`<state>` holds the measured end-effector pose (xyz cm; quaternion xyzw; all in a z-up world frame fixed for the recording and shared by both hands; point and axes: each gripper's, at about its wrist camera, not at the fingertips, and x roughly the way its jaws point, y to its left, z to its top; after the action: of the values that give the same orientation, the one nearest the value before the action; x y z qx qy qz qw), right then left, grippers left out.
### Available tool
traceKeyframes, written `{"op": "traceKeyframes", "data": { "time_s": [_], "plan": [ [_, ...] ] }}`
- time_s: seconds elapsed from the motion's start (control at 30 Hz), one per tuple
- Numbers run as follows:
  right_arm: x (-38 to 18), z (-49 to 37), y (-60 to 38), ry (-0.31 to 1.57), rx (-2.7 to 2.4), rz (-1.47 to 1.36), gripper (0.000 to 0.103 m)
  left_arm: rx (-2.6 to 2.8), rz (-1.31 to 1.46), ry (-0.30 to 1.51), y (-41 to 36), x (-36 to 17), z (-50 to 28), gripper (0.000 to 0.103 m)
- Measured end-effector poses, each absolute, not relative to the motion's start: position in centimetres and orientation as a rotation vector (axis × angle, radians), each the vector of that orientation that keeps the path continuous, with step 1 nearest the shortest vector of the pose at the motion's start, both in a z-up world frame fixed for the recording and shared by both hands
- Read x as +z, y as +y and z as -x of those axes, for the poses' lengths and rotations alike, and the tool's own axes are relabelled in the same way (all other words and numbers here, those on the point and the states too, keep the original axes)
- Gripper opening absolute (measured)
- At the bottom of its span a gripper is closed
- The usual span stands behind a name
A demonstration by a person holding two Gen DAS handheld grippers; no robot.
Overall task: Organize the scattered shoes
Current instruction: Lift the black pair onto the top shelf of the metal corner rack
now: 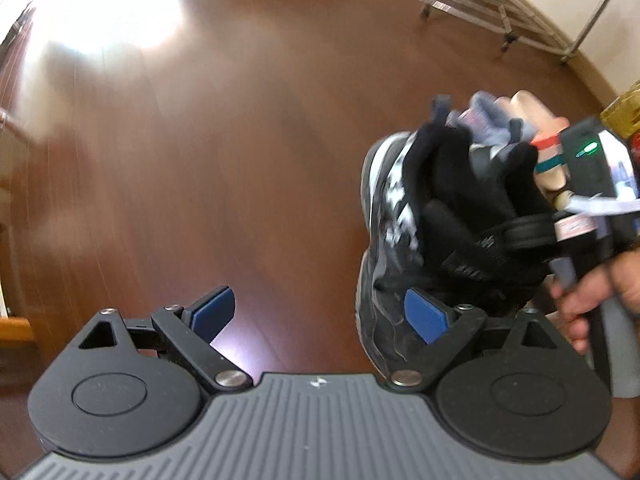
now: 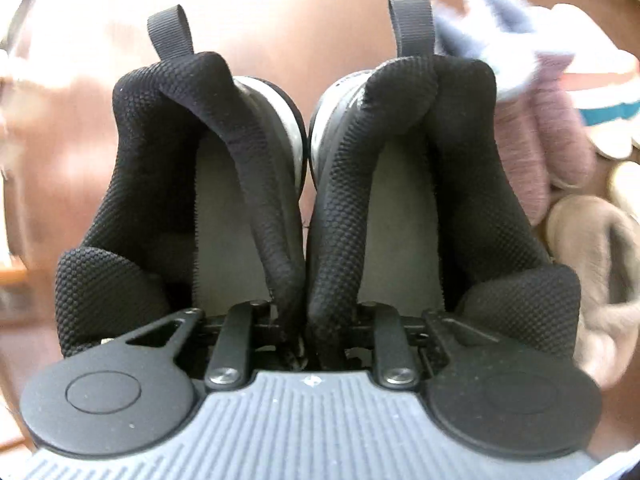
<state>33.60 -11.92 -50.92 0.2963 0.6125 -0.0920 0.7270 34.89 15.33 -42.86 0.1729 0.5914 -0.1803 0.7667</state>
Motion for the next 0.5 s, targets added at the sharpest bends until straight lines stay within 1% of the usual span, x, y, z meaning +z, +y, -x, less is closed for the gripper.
{"op": "traceKeyframes", "data": {
  "time_s": [0.17,0.23,0.3,0.33,0.5],
  "plan": [
    [-43.7,-32.6,-15.6,1.231,-0.216,-0.784,0.019,-0.443,-0.398,1.197,10.9,-34.0,-36.6,0.094],
    [-40.8,-32.2,-17.1,1.182,-0.221,-0.835,0.018,-0.471,-0.403,1.129,8.3,-28.6,-37.9,0.094],
    [-35.7,-32.3,-20.1,1.112,-0.243,-0.873,0.018,-0.507,-0.386,1.064,6.1,-24.1,-39.3,0.094],
    [-32.2,-32.4,-22.9,1.058,-0.262,-0.904,0.019,-0.525,-0.377,1.032,4.9,-21.9,-40.0,0.094],
    [-17.3,-34.3,-32.2,0.801,-0.306,-0.934,0.018,-0.653,-0.318,0.901,-1.9,-13.4,-45.3,0.094]
  ]
}}
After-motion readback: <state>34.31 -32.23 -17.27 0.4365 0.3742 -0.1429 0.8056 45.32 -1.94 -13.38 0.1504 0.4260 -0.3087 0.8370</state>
